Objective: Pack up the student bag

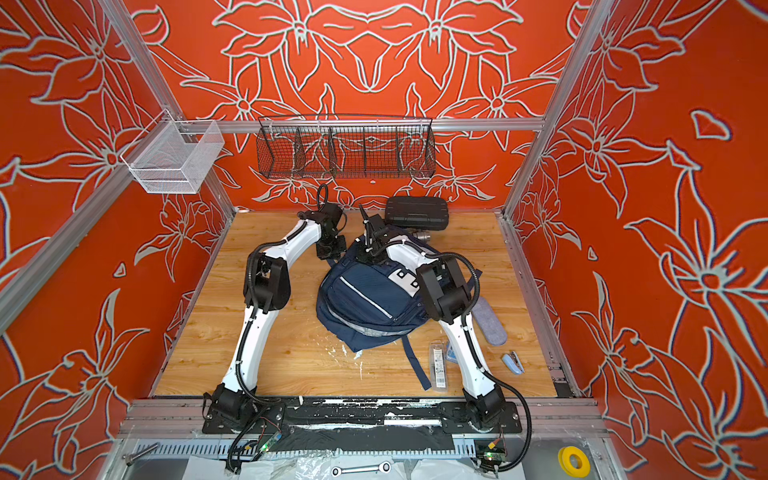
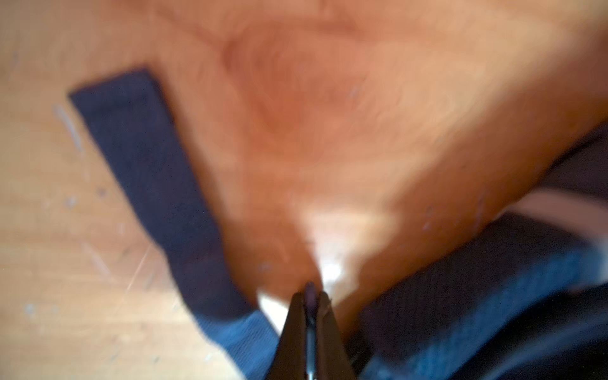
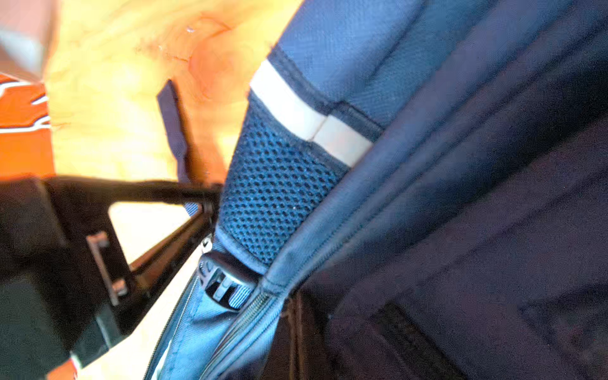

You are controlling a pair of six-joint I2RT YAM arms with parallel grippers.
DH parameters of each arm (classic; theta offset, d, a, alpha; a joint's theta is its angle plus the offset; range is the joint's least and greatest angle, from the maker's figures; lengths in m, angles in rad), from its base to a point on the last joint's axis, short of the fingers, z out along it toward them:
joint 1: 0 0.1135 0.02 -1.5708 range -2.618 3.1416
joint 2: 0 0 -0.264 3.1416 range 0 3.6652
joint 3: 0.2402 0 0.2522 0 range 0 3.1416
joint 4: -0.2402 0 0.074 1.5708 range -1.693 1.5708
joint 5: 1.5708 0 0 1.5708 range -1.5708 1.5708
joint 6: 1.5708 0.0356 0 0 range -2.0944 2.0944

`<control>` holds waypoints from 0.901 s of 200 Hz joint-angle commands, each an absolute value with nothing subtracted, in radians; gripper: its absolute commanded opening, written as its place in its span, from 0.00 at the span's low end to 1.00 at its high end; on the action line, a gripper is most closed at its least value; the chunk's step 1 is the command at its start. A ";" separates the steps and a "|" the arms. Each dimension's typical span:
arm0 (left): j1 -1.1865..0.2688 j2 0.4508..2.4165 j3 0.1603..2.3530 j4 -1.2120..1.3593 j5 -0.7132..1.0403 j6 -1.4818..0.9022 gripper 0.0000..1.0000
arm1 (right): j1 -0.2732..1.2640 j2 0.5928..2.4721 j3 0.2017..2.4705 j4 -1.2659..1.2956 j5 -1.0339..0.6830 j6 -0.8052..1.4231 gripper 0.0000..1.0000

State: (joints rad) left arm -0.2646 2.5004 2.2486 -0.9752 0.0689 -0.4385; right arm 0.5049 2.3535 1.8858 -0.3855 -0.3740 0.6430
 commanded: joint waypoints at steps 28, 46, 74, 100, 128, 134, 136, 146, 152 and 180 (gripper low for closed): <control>-0.250 2.274 2.102 -0.914 0.188 -0.339 0.00 | 0.493 2.226 1.790 -0.105 -0.574 0.135 0.34; -0.251 2.239 2.103 -0.923 0.210 -0.318 0.00 | 0.476 2.197 1.804 -0.141 -0.678 -0.159 0.44; -0.252 2.172 2.074 -0.909 0.227 -0.294 0.00 | 0.440 2.167 1.817 -0.220 -0.778 -0.576 0.55; -0.252 2.119 2.051 -0.889 0.238 -0.281 0.00 | 0.388 2.157 1.841 -0.237 -0.884 -0.803 0.60; -0.252 2.102 2.088 -0.908 0.281 -0.252 0.00 | 0.364 2.202 1.989 -0.438 -0.908 -1.013 0.65; -0.252 2.098 2.094 -0.909 0.295 -0.247 0.00 | 0.365 2.229 2.043 -0.505 -0.892 -1.062 0.65; -0.252 2.097 2.096 -0.910 0.298 -0.246 0.00 | 0.365 2.237 2.060 -0.527 -0.886 -1.076 0.65; -0.253 2.090 2.102 -0.909 0.324 -0.234 0.00 | 0.368 2.276 2.136 -0.610 -0.863 -1.136 0.66; -0.255 2.086 2.104 -0.911 0.333 -0.230 0.00 | 0.368 2.293 2.167 -0.637 -0.857 -1.159 0.66; -0.262 2.070 2.109 -0.927 0.341 -0.206 0.00 | 0.373 2.342 2.234 -0.633 -0.822 -1.212 0.73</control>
